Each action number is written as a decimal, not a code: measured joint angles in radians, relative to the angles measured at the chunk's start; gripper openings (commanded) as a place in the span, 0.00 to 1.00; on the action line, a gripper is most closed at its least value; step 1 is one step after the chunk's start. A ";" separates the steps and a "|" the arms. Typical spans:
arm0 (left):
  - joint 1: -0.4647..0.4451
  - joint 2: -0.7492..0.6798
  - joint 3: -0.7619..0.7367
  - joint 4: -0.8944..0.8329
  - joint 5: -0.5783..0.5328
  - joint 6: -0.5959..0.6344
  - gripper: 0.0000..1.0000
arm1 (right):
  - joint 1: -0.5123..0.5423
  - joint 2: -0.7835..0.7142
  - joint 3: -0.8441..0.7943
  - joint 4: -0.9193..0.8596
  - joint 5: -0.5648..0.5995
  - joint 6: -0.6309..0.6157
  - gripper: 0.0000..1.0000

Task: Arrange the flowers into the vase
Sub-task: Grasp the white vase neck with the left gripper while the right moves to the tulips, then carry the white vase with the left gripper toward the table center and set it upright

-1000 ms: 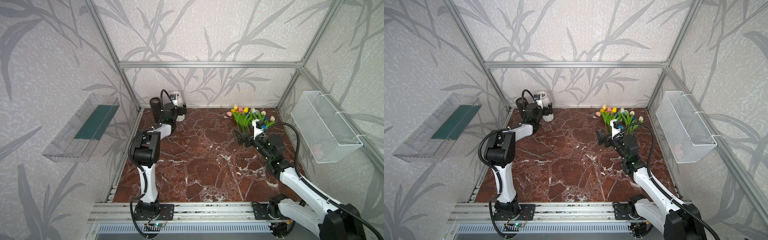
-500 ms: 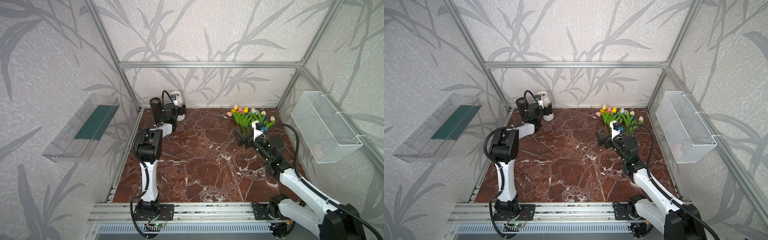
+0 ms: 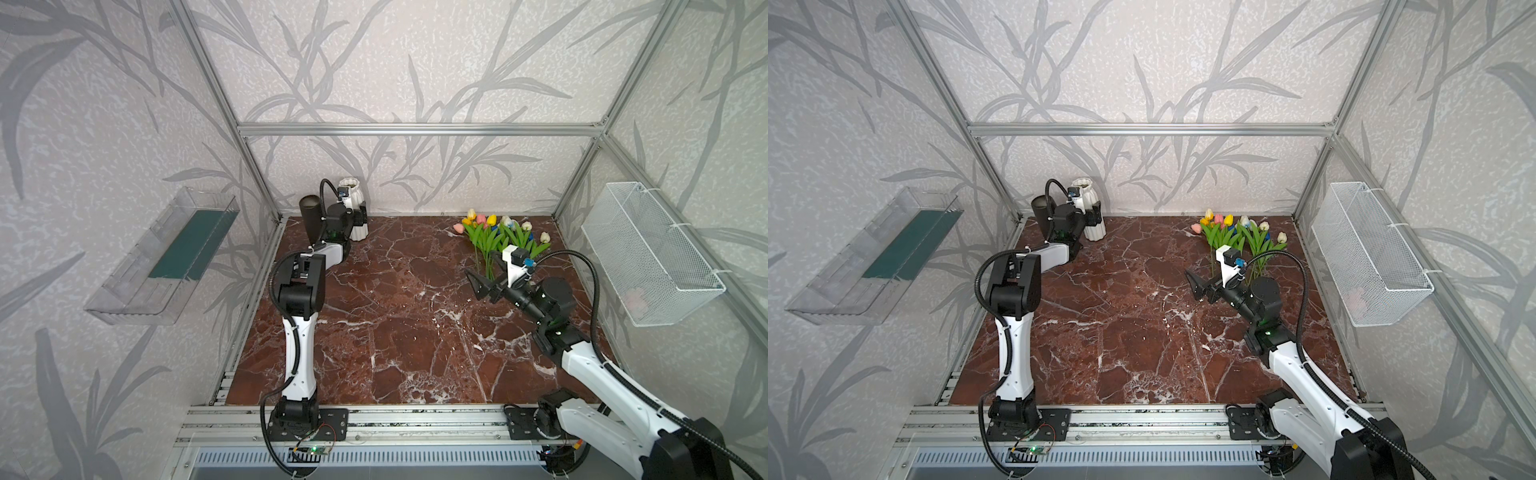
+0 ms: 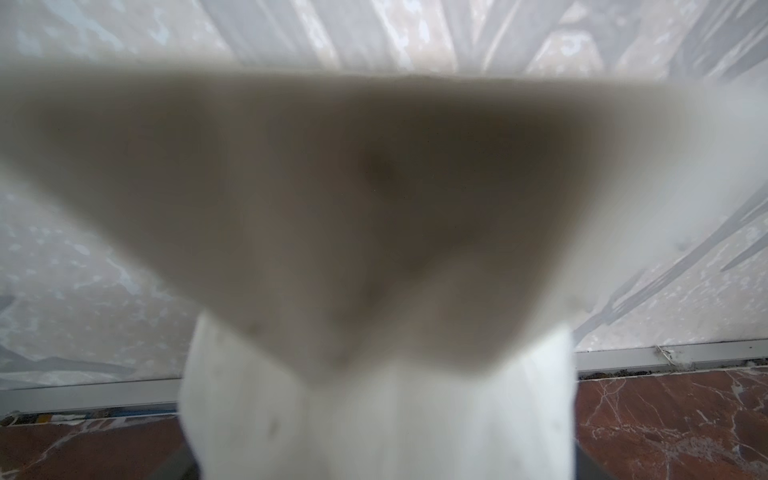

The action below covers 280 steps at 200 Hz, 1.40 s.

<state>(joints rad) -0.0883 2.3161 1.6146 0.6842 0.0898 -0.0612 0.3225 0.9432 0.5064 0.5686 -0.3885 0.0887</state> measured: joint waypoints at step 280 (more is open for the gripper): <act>-0.478 -0.444 -0.893 0.544 0.327 0.071 0.04 | 0.000 0.051 0.053 -0.083 0.268 0.056 0.98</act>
<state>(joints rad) -0.5659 1.8725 0.7212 1.2285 0.4168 0.0097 0.3222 0.9939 0.5598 0.4858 -0.1207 0.1448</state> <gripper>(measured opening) 0.794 0.988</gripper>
